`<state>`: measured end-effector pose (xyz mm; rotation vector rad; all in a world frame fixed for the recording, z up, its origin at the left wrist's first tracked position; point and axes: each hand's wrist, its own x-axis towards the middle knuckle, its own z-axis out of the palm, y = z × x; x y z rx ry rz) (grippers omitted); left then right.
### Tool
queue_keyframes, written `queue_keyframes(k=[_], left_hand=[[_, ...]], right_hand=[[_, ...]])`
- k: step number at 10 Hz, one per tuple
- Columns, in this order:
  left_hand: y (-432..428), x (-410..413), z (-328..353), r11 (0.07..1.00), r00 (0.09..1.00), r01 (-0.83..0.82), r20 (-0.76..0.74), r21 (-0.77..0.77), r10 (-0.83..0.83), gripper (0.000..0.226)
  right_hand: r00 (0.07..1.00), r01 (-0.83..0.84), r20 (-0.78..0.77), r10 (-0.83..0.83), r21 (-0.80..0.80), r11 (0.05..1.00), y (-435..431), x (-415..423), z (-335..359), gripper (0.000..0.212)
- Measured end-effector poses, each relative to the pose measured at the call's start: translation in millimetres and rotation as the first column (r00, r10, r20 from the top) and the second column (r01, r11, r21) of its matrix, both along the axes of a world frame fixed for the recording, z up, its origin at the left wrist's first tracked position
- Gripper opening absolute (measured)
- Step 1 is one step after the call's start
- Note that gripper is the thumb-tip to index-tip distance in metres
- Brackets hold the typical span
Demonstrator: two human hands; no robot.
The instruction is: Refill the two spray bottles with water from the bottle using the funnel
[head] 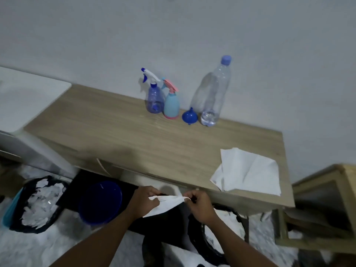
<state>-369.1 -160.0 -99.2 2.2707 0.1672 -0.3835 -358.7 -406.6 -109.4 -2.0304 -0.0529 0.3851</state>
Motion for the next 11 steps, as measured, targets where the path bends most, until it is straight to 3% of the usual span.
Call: queue_keyframes(k=[2,4,5,6,7,8,9,11], left_hand=[[-105.8,-49.4,-26.4,0.990,0.986,-0.033,-0.164,-0.135,0.010,0.030],[-192.6,-65.7,-51.3,0.991,0.966,-0.064,-0.257,-0.115,0.033,0.031],[-216.4,-67.3,-65.5,0.989,0.963,-0.101,-0.262,-0.111,0.069,0.034],[-235.9,-65.9,-72.8,0.984,0.954,-0.127,-0.287,-0.126,0.087,0.016],[-248.6,-63.8,-82.1,0.978,0.938,-0.067,-0.347,-0.198,-0.006,0.035],[-253.4,-62.9,-90.7,0.965,0.916,-0.003,-0.388,-0.261,-0.102,0.051],[-252.9,-63.6,-93.0,0.969,0.912,0.017,-0.393,-0.247,-0.116,0.054],[-247.4,-73.8,-98.8,0.931,0.919,-0.124,-0.393,-0.344,-0.022,0.052]], right_hand=[[0.930,0.306,-0.219,-0.296,0.012,0.952,-108.4,-90.4,-31.6,0.020],[0.757,0.591,-0.301,-0.580,-0.064,0.804,-183.8,-122.5,-34.2,0.012],[0.702,0.626,-0.366,-0.611,-0.094,0.775,-202.5,-127.8,-38.6,0.013],[0.620,0.711,-0.420,-0.663,-0.056,0.701,-210.8,-125.8,-39.1,0.015],[0.568,0.760,-0.464,-0.680,-0.022,0.650,-211.0,-119.4,-36.0,0.018],[0.609,0.726,-0.454,-0.651,-0.012,0.688,-210.9,-113.0,-31.4,0.046],[0.651,0.677,-0.445,-0.616,-0.027,0.735,-210.1,-112.1,-22.6,0.052],[0.639,0.711,-0.431,-0.637,0.014,0.703,-209.4,-125.6,-13.6,0.046]])
